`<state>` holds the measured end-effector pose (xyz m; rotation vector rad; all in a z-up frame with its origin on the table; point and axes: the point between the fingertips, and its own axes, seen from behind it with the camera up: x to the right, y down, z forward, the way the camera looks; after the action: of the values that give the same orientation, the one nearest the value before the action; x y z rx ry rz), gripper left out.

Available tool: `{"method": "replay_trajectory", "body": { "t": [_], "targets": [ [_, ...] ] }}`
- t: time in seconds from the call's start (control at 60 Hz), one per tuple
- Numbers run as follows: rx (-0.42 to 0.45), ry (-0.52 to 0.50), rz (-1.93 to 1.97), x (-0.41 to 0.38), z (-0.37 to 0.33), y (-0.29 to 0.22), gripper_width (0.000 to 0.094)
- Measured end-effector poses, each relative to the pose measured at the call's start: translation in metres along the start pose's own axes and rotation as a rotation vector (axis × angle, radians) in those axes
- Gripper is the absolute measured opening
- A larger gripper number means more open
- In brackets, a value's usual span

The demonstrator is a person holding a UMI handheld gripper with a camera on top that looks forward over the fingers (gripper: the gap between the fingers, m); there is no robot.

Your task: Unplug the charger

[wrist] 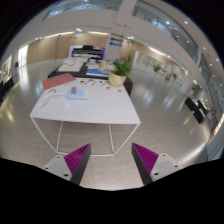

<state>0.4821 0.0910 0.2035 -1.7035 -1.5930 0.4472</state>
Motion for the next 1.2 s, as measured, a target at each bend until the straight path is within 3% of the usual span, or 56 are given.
{"method": "replay_trajectory", "body": {
  "t": [0.3, 0.45, 0.867, 1.2],
  "targets": [
    [0.031, -0.254, -0.146, -0.164, 0.065, -0.053, 0.0849],
    [0.069, -0.306, -0.141, -0.227, 0.108, -0.093, 0.0849],
    [0.321, -0.188, 0.056, -0.283, 0.313, -0.234, 0.0848],
    [0.375, -0.184, 0.030, -0.307, 0.444, -0.286, 0.0849]
  ]
}}
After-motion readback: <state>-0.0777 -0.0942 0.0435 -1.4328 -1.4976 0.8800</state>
